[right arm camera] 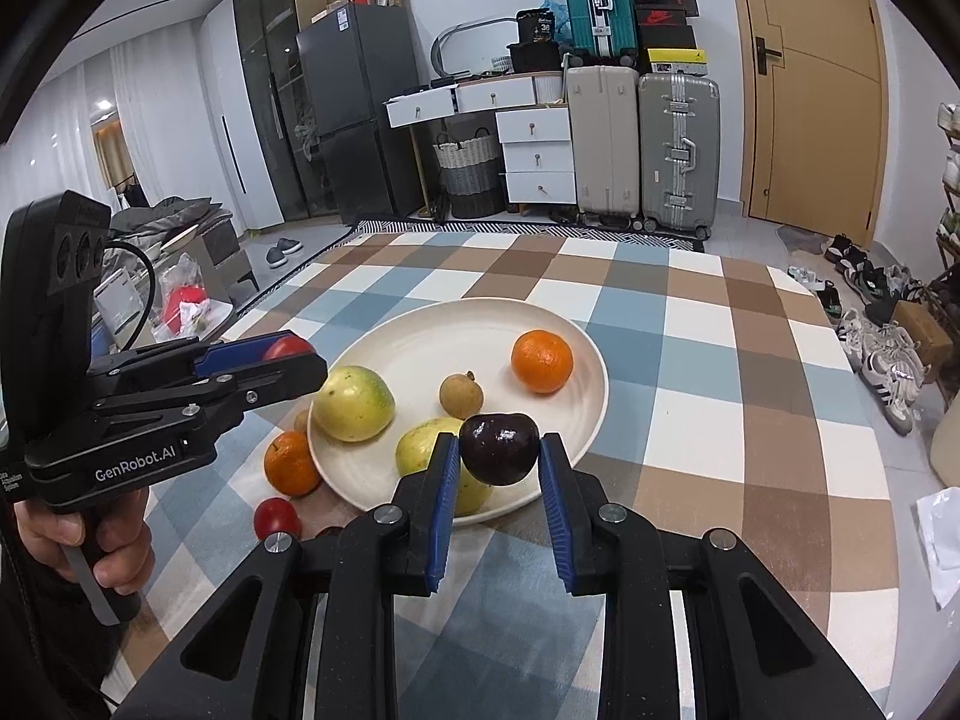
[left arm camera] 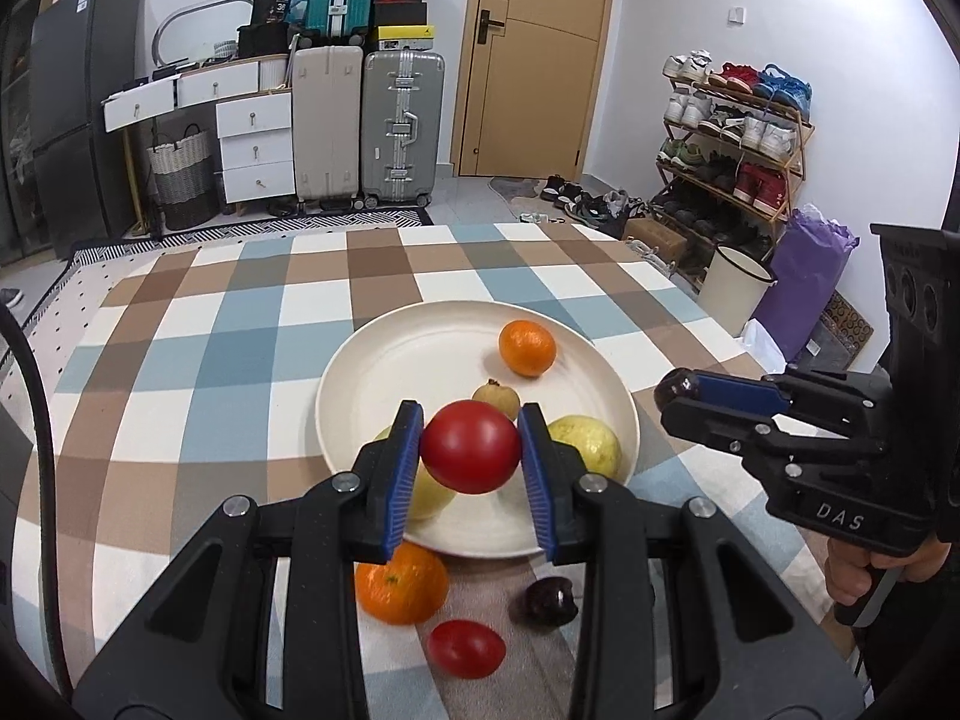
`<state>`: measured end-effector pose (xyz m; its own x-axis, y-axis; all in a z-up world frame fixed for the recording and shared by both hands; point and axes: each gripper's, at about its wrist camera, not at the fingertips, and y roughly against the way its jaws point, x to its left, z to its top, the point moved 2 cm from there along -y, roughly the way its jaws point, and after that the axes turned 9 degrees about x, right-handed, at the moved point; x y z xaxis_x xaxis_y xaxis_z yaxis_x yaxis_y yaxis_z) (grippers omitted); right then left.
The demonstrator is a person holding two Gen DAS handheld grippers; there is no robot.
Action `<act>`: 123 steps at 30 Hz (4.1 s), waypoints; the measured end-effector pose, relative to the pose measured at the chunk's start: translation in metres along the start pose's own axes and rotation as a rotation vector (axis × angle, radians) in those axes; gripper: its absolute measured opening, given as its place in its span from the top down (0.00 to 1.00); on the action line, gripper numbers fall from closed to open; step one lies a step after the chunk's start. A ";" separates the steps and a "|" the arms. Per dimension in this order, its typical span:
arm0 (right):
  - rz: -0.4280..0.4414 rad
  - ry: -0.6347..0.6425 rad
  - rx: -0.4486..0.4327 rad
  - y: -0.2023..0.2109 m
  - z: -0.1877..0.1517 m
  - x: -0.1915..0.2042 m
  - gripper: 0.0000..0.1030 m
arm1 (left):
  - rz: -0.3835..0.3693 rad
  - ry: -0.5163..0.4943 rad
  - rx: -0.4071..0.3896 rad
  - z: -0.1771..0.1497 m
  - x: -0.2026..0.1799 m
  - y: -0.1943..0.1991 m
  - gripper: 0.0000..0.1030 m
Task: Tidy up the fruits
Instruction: 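Carry the tomato with the left tool over the plate while the right tool carries the cherry, then open the left tool to drop the tomato while the right tool releases the cherry onto the plate, then move the left tool to the second red tomato while the right tool approaches the second dark cherry, then grasp the dark cherry with the right tool while the left tool grasps the red tomato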
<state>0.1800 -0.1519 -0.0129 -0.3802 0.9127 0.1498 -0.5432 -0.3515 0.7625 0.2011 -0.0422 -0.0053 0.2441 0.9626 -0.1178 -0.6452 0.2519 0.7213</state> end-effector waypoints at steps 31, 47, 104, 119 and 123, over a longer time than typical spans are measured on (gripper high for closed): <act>0.038 -0.049 0.003 -0.042 0.008 -0.024 0.73 | 0.006 0.002 0.037 -0.002 0.000 -0.037 0.71; 0.013 -0.091 -0.034 -0.035 0.006 -0.036 0.32 | 0.025 0.018 0.010 -0.003 0.006 -0.029 0.55; 0.015 0.037 0.223 -0.037 -0.046 0.052 0.02 | 0.152 0.091 0.099 -0.085 0.035 0.014 0.01; 0.006 0.113 0.262 -0.061 -0.043 0.072 0.28 | 0.129 0.173 0.105 -0.086 0.053 0.013 0.01; 0.008 0.126 0.252 -0.064 -0.041 0.077 0.37 | 0.122 0.181 0.111 -0.087 0.053 0.012 0.01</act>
<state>0.1546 -0.0678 -0.0759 -0.4827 0.8713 0.0886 -0.3429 -0.2811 0.8963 0.1435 0.0205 -0.0622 0.0291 0.9899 -0.1384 -0.5764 0.1297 0.8068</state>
